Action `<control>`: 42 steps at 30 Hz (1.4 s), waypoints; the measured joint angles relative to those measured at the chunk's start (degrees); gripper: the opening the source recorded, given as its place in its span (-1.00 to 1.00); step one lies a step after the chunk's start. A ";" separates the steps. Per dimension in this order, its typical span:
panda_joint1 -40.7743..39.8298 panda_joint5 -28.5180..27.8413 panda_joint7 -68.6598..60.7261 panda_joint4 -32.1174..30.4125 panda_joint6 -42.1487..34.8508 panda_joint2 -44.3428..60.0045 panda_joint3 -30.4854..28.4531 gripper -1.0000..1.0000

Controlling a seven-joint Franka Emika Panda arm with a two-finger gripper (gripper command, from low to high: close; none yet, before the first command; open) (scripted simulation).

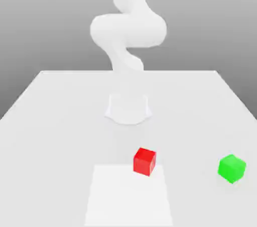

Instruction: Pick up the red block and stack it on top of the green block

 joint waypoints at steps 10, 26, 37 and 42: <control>-1.09 3.02 12.93 -18.83 13.48 15.83 5.74 0.00; 3.90 -8.61 35.44 -32.48 42.76 51.79 1.36 -1.00; 3.47 -1.60 30.55 -33.82 35.06 42.65 4.00 -1.00; 6.31 0.60 27.46 -32.99 27.15 35.65 4.77 -1.00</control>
